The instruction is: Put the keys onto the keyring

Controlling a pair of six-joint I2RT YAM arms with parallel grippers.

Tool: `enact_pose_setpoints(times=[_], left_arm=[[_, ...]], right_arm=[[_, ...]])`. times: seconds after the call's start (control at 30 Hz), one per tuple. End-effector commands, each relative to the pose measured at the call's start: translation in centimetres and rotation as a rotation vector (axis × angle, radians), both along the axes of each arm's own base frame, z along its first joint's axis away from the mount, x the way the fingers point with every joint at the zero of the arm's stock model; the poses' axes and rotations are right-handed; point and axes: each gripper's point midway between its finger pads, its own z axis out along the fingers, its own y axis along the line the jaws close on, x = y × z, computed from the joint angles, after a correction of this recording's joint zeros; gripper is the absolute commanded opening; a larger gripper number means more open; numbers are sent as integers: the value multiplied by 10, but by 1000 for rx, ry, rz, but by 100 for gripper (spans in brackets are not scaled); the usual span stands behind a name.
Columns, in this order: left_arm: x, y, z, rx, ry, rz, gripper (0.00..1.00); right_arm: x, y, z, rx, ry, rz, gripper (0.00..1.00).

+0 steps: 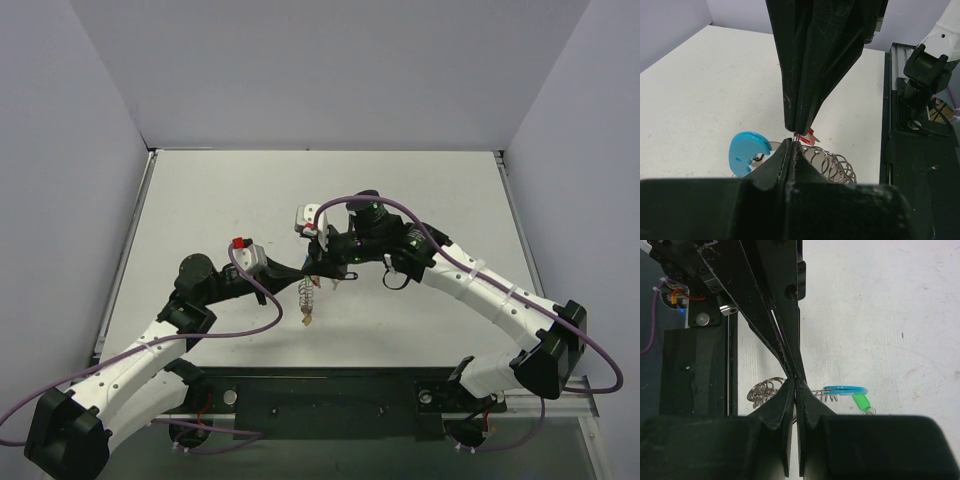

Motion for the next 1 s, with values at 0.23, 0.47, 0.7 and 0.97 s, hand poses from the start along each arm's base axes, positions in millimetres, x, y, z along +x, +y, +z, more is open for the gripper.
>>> enact_pose_setpoints(times=[0.23, 0.47, 0.7, 0.97], left_arm=[[-4, -4, 45, -76, -117, -34, 0], [-2, -3, 46, -79, -116, -22, 0], [0, -3, 46, -81, -110, -15, 0], [2, -2, 45, -83, -97, -5, 0]], right_arm=[[1, 13, 20, 43, -36, 26, 0], [-4, 8, 18, 22, -45, 43, 0], [-7, 2, 14, 2, -60, 63, 0], [-12, -3, 13, -9, -70, 82, 0]])
